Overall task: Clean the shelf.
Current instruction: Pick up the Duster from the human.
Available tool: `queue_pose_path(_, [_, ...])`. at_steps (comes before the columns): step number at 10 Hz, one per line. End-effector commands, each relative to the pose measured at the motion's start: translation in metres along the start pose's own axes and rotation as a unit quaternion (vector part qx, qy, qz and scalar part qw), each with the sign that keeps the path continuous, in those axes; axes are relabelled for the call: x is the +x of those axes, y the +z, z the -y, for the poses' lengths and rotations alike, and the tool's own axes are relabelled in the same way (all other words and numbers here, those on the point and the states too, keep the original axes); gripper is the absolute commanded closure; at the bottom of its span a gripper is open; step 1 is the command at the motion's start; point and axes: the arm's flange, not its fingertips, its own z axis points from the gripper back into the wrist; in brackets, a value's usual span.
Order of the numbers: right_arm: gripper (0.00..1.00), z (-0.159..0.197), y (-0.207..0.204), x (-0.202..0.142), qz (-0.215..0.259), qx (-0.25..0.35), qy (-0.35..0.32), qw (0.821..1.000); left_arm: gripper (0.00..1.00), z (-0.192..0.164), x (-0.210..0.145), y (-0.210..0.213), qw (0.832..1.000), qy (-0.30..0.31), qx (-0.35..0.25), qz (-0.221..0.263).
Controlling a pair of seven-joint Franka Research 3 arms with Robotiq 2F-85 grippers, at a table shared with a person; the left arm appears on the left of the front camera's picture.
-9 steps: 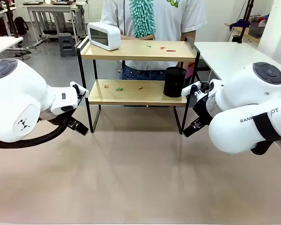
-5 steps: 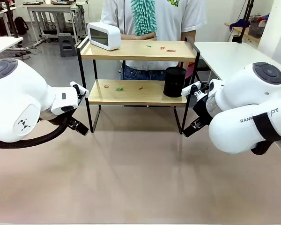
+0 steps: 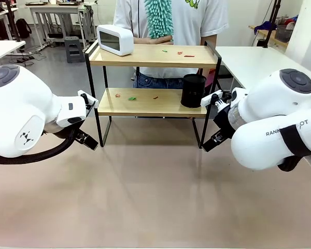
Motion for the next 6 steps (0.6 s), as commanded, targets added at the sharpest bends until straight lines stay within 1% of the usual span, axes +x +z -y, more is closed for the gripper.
queue_pose_path(1, [0.00,0.000,0.000,0.000,0.000,0.000,0.000,1.000,0.00,-0.001,0.000,0.000,1.000,0.001,0.000,0.000])
queue_pose_path(2, [0.00,0.000,0.000,0.000,0.000,0.000,0.000,1.000,0.00,0.000,0.000,0.000,1.000,0.000,0.000,0.000])
queue_pose_path(3, [0.00,0.002,0.065,-0.006,0.026,0.071,-0.031,0.997,0.00,-0.004,-0.003,0.051,0.997,-0.017,-0.075,0.026])
queue_pose_path(4, [0.00,0.018,0.139,-0.028,0.045,0.083,-0.111,0.989,0.00,-0.017,-0.025,0.114,0.980,-0.048,-0.186,0.055])
queue_pose_path(5, [0.00,0.042,0.193,-0.056,0.080,0.103,-0.188,0.973,0.00,-0.033,-0.051,0.157,0.969,-0.032,-0.224,0.097])
queue_pose_path(6, [0.00,0.068,0.231,-0.087,0.110,0.146,-0.272,0.945,0.00,-0.052,-0.079,0.187,0.963,-0.002,-0.233,0.133])
